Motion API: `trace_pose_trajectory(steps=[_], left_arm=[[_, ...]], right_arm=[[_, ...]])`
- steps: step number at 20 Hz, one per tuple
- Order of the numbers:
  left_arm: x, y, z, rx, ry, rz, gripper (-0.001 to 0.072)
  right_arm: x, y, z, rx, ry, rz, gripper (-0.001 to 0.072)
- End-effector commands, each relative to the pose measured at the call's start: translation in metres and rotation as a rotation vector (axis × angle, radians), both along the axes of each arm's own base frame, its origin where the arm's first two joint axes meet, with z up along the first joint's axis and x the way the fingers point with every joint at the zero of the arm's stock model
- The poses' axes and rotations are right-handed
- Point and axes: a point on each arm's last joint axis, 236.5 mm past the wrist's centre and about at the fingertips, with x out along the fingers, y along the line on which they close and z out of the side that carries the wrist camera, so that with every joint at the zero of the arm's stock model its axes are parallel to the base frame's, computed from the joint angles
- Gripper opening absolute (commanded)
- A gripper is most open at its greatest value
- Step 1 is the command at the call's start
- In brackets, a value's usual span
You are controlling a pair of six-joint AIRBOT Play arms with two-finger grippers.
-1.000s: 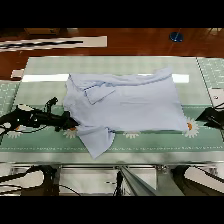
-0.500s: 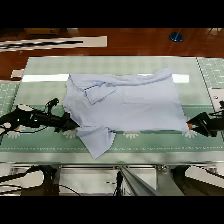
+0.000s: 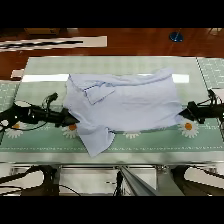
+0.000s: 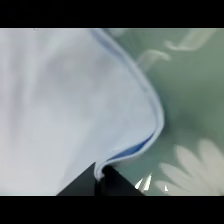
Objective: Fold the shirts.
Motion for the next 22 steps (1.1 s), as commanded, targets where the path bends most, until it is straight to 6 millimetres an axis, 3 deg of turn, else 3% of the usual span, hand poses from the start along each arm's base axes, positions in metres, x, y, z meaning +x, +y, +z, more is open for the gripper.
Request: trace_pose_trajectory(steps=[1,3,4,6,7,9,11,13,16,18,19,22], left_arm=[[0.05,-0.017,0.116,-0.185,-0.305,0.019,0.0021],[0.071,-0.019,0.227,-0.205,-0.623,0.02,0.0021],[0.068,-0.02,0.288,-0.181,-0.803,-0.005,0.0021],[0.041,-0.021,0.405,-0.091,-1.16,-0.034,0.0021],[0.023,-0.02,0.455,-0.028,-1.315,-0.025,0.0021],[-0.022,-0.01,0.543,0.15,-1.589,0.053,0.0023],[-0.065,0.001,0.599,0.295,-1.738,0.174,0.0023],[-0.108,0.014,0.631,0.449,-1.821,0.303,0.0022],[-0.164,0.037,0.645,0.629,-1.857,0.489,0.0022],[-0.188,0.056,0.63,0.714,-1.766,0.599,0.0021],[-0.194,0.063,0.611,0.749,-1.68,0.612,0.0021],[-0.195,0.066,0.553,0.814,-1.457,0.503,0.0021]], right_arm=[[0.043,0.023,0.115,0.064,-0.305,0.089,0.0021],[0.065,0.031,0.228,0.029,-0.607,0.085,0.0021],[0.069,0.035,0.287,-0.004,-0.768,0.067,0.0021],[0.056,0.04,0.404,-0.141,-1.077,0.018,0.0021],[0.04,0.044,0.458,-0.235,-1.213,-0.002,0.0021],[-0.004,0.056,0.544,-0.397,-1.429,-0.048,0.0021],[-0.051,0.07,0.607,-0.493,-1.573,-0.117,0.0021],[-0.094,0.081,0.644,-0.593,-1.653,-0.164,0.0021],[-0.14,0.073,0.657,-0.729,-1.602,-0.306,0.002],[-0.165,0.073,0.653,-0.782,-1.554,-0.357,0.002],[-0.174,0.076,0.647,-0.819,-1.528,-0.347,0.002],[-0.19,0.067,0.601,-0.927,-1.322,-0.315,0.002]])
